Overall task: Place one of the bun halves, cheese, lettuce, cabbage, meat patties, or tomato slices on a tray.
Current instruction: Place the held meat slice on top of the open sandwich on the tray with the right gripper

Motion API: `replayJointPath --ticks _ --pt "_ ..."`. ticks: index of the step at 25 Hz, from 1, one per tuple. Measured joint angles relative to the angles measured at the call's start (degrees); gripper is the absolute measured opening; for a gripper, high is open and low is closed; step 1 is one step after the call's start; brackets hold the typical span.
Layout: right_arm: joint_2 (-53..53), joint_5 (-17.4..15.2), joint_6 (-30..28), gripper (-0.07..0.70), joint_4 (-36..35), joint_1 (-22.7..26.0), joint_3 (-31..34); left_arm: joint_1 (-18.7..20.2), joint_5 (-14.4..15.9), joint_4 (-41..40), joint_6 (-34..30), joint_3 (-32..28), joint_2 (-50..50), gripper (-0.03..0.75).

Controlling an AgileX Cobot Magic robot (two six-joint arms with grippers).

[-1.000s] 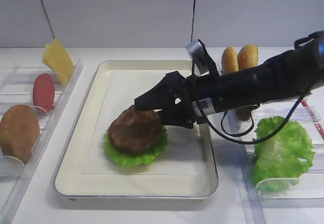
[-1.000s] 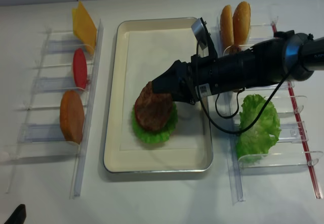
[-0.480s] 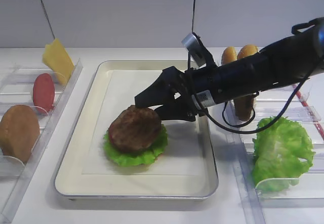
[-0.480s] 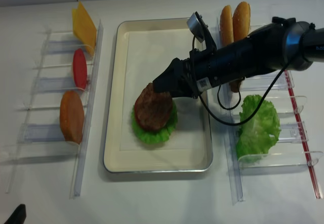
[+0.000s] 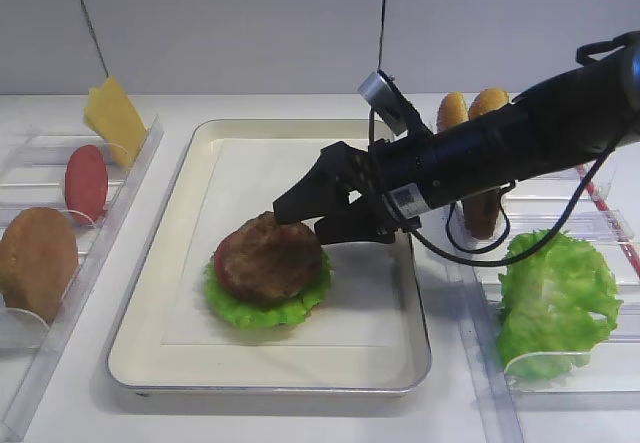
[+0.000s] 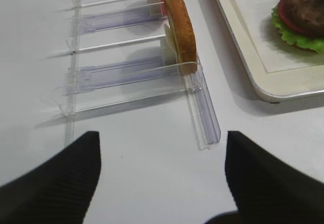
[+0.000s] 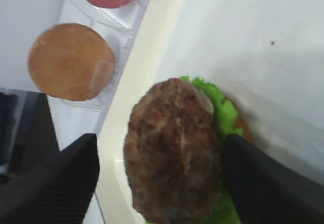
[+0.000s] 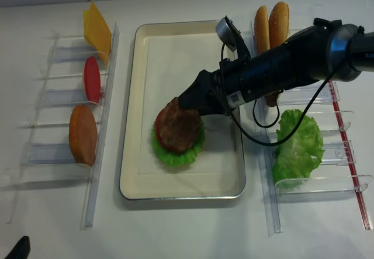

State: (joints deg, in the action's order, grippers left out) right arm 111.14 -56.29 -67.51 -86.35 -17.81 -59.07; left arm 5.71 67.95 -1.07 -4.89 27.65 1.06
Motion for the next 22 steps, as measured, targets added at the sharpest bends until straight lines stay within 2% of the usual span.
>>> replayJointPath --ticks 6,9,12,14,16,18,22 --pt "-0.3 2.2 -2.5 0.522 1.8 0.0 0.0 0.0 0.0 0.0 0.0 0.0 0.0 0.484" --pt "-2.3 5.9 -3.3 0.522 4.0 0.0 -0.1 0.0 0.0 0.0 0.0 0.0 0.0 0.484" --pt "-6.8 8.4 -2.8 0.522 8.2 0.0 -1.7 0.0 0.0 0.0 0.0 0.0 0.0 0.484" --pt "-10.9 9.7 -0.6 0.522 13.7 0.0 -3.5 0.0 0.0 0.0 0.0 0.0 0.0 0.484" --pt "-14.7 11.1 4.6 0.522 23.9 -0.1 -5.7 0.0 0.0 0.0 0.0 0.0 0.0 0.484" --pt "-18.3 10.8 12.3 0.522 36.1 -0.1 -8.6 0.0 0.0 0.0 0.0 0.0 0.0 0.484" --pt "-23.1 7.4 33.6 0.522 62.6 -0.2 -12.8 0.0 0.0 0.0 0.0 0.0 0.0 0.484"
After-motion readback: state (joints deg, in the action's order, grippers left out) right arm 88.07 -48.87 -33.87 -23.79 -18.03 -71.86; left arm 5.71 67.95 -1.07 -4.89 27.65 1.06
